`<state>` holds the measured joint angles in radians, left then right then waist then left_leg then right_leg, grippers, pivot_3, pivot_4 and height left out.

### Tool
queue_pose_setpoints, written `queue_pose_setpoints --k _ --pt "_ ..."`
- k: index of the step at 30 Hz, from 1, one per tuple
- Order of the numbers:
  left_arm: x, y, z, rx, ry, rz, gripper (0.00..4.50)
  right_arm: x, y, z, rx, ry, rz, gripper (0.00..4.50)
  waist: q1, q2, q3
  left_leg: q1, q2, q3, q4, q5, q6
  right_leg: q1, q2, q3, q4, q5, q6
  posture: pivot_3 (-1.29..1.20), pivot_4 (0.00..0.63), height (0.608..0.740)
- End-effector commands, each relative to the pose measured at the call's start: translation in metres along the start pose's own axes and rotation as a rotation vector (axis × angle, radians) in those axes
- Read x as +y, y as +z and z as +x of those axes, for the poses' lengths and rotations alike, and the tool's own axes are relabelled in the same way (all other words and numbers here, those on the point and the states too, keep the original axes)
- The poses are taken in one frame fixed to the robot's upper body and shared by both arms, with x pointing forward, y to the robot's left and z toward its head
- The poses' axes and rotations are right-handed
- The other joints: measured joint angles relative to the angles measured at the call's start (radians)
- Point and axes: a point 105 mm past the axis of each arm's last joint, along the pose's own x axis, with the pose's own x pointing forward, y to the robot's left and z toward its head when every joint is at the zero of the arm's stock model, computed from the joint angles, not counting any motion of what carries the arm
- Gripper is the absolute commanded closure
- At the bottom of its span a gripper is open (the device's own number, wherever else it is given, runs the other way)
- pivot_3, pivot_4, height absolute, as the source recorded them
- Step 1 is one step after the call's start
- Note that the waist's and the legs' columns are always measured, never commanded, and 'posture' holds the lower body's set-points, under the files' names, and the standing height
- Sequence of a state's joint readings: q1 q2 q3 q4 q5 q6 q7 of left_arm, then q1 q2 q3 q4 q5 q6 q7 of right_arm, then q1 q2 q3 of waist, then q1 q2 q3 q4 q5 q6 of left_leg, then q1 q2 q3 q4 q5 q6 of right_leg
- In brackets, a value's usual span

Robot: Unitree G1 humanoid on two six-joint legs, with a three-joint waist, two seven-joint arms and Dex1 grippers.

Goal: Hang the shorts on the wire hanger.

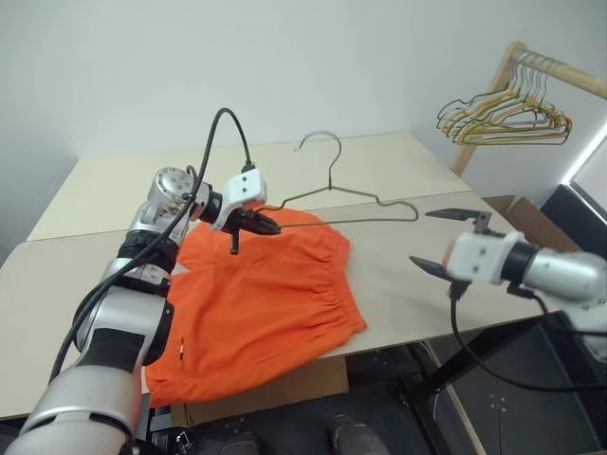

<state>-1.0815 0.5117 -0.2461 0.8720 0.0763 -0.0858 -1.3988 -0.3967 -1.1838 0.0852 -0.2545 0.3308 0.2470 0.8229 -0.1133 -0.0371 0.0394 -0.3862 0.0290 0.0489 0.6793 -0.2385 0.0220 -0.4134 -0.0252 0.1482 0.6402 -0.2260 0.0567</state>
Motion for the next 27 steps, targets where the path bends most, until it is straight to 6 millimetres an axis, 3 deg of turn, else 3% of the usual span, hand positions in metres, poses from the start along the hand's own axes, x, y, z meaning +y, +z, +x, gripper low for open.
queue_pose_setpoints --k 1,9,15,19,27 --pt "0.001 0.020 -0.005 -0.044 -0.010 0.077 4.50 -0.010 0.018 -0.002 0.039 0.122 0.161 0.04 0.006 0.000 0.000 0.000 0.001 0.000 0.000 0.000 0.000 0.000 0.000 -0.001 0.000 -0.002 0.002 0.03 0.000 0.740" --pt "-0.002 0.027 -0.003 -0.057 -0.023 0.096 4.50 -0.013 0.034 0.031 0.205 0.288 0.356 0.04 0.044 0.001 0.000 -0.010 0.003 0.003 0.000 0.000 0.000 -0.017 0.003 -0.003 0.006 -0.003 -0.002 0.05 0.000 0.740" --pt "-0.004 0.027 -0.004 -0.054 -0.026 0.111 4.50 -0.012 0.021 0.049 0.355 0.313 0.336 0.04 0.077 0.002 -0.001 -0.022 0.003 0.003 0.002 0.000 0.000 -0.028 0.003 -0.004 0.008 0.000 -0.008 0.06 0.000 0.740" --pt "-0.006 0.027 -0.004 -0.056 -0.029 0.110 4.50 -0.008 0.016 0.052 0.392 0.348 0.319 0.89 0.100 0.002 -0.001 -0.025 0.002 0.003 0.003 0.000 0.000 -0.030 0.003 -0.005 0.008 0.000 -0.008 0.06 0.000 0.740" --pt "-0.007 0.028 -0.005 -0.061 -0.041 0.119 4.50 -0.009 0.009 0.058 0.426 0.354 0.297 3.78 0.105 0.002 -0.001 -0.027 0.002 0.003 0.006 0.000 0.000 -0.030 0.003 -0.006 0.009 0.001 -0.008 0.06 0.000 0.740"
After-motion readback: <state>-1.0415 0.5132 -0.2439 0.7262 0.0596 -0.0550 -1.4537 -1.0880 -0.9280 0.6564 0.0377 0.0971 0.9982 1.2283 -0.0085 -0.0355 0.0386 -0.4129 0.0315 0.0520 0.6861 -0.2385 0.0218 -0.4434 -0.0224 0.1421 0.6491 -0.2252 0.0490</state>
